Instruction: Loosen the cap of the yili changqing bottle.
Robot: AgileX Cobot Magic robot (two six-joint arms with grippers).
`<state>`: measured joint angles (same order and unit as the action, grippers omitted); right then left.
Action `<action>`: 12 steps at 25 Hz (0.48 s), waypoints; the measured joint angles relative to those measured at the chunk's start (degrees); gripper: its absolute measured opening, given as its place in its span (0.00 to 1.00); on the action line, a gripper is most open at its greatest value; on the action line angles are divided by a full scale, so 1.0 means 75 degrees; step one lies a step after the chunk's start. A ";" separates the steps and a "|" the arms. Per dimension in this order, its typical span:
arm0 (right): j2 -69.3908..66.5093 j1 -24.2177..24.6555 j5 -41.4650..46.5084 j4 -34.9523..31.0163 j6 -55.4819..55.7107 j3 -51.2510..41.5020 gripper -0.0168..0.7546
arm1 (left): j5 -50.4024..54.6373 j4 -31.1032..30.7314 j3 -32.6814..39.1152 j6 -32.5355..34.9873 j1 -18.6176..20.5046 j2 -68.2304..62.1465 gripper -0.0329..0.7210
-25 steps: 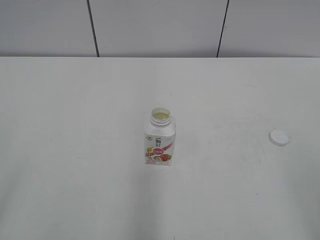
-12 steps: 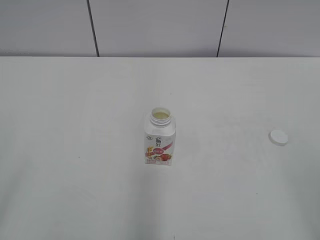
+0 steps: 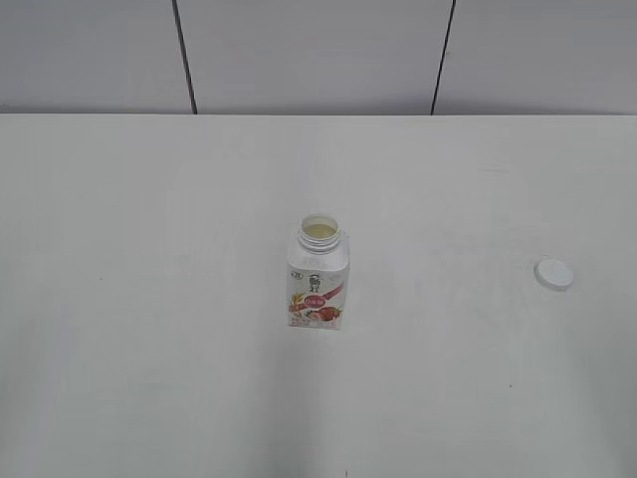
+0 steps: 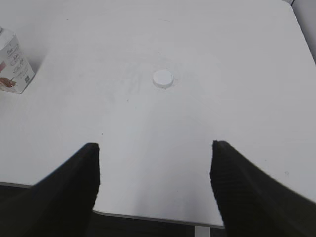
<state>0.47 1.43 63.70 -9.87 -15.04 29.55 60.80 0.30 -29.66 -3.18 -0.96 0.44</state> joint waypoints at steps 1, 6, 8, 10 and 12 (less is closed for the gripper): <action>0.0000 0.0000 0.0000 0.0000 0.0000 0.0000 0.74 | 0.0000 0.0000 0.0000 0.0000 0.0000 0.0000 0.62; 0.0000 0.0000 0.0000 0.0000 0.0000 0.0000 0.74 | -0.0001 0.0007 0.0000 0.0006 0.0009 0.0000 0.62; 0.0000 0.0000 0.0000 0.0000 0.0000 0.0000 0.74 | -0.0008 0.0007 0.0000 0.0006 0.0009 0.0000 0.62; 0.0000 0.0000 0.0000 0.0000 0.0000 0.0000 0.74 | -0.0008 0.0007 0.0000 0.0006 0.0009 0.0000 0.62; 0.0000 0.0000 0.0000 0.0000 0.0006 0.0000 0.74 | -0.0008 0.0007 0.0000 0.0006 0.0009 0.0000 0.62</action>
